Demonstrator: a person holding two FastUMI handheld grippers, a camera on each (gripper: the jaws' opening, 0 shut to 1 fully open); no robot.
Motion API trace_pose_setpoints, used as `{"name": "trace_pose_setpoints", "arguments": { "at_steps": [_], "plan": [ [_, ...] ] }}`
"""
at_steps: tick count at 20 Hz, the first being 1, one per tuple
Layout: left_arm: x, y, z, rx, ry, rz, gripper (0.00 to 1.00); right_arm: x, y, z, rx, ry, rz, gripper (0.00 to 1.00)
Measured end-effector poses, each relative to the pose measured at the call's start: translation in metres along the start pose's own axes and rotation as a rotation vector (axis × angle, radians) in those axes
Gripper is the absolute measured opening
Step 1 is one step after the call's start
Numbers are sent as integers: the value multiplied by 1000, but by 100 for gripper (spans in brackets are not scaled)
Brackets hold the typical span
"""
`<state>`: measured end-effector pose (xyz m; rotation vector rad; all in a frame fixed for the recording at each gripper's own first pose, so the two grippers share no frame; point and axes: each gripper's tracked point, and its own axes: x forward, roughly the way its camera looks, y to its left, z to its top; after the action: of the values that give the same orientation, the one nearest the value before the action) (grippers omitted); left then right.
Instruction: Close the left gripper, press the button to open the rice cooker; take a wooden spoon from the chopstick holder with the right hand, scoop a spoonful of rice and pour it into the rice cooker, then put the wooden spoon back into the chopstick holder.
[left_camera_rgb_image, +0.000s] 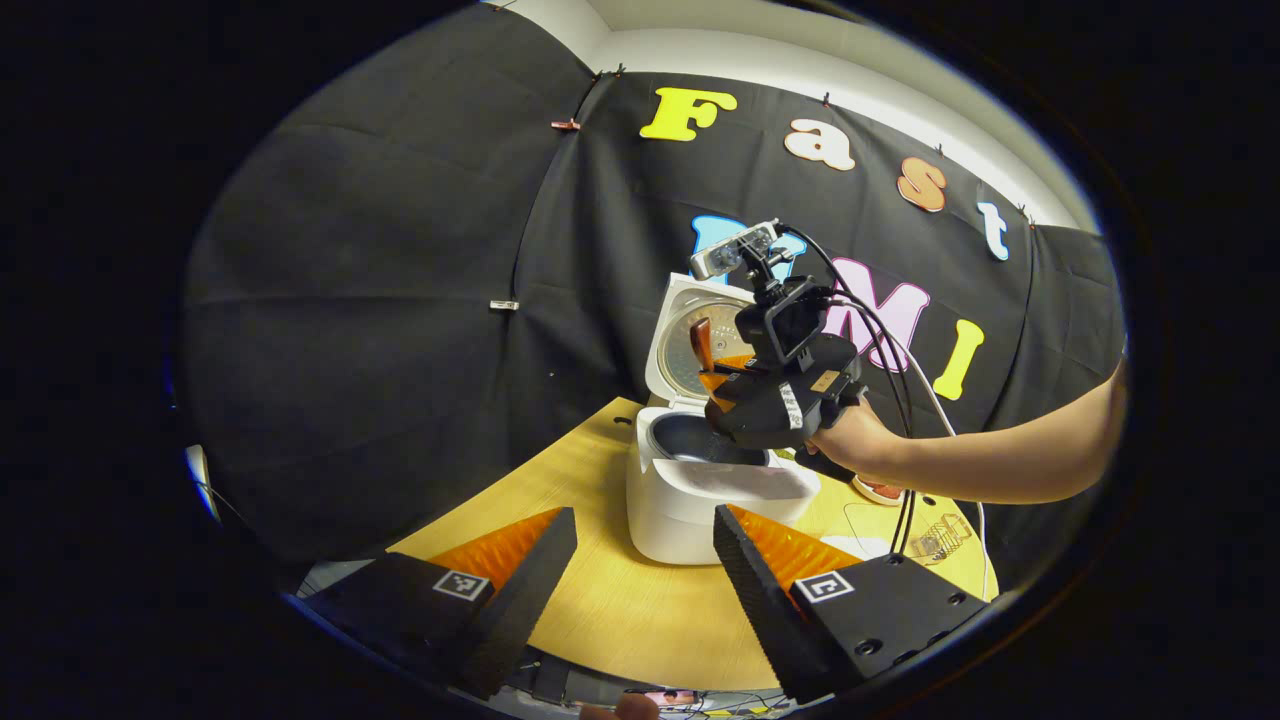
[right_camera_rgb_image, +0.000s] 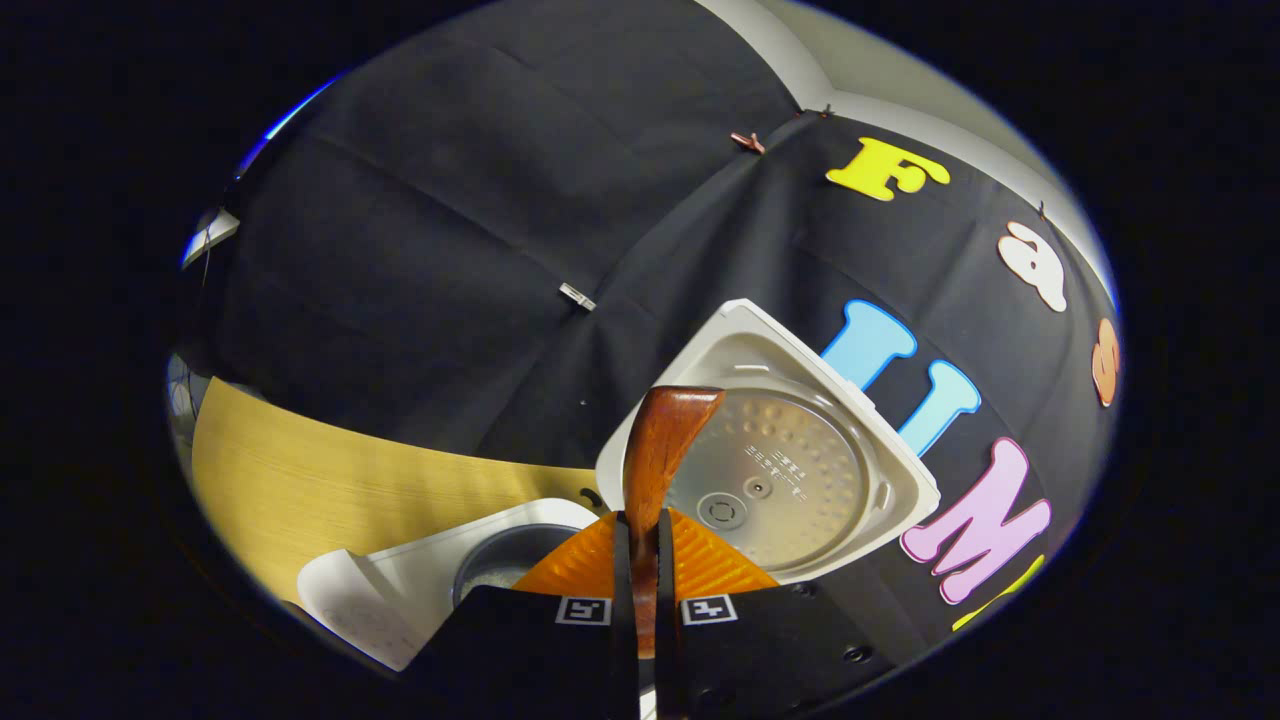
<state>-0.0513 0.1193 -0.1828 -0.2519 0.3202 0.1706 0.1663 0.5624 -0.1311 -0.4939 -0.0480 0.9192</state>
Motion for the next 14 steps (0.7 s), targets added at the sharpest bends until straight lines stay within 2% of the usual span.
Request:
{"name": "trace_pose_setpoints", "arguments": {
  "at_steps": [3,8,14],
  "plan": [
    [-3,-1,0,-1,-1,5,95,7,-11,-5,135,45,-5,11],
    [-7,-2,-3,-8,-1,8,95,12,-34,-33,486,132,-69,11],
    [-12,-8,-6,-7,-2,9,95,-5,-68,-58,837,182,-140,11]
  ]
}}
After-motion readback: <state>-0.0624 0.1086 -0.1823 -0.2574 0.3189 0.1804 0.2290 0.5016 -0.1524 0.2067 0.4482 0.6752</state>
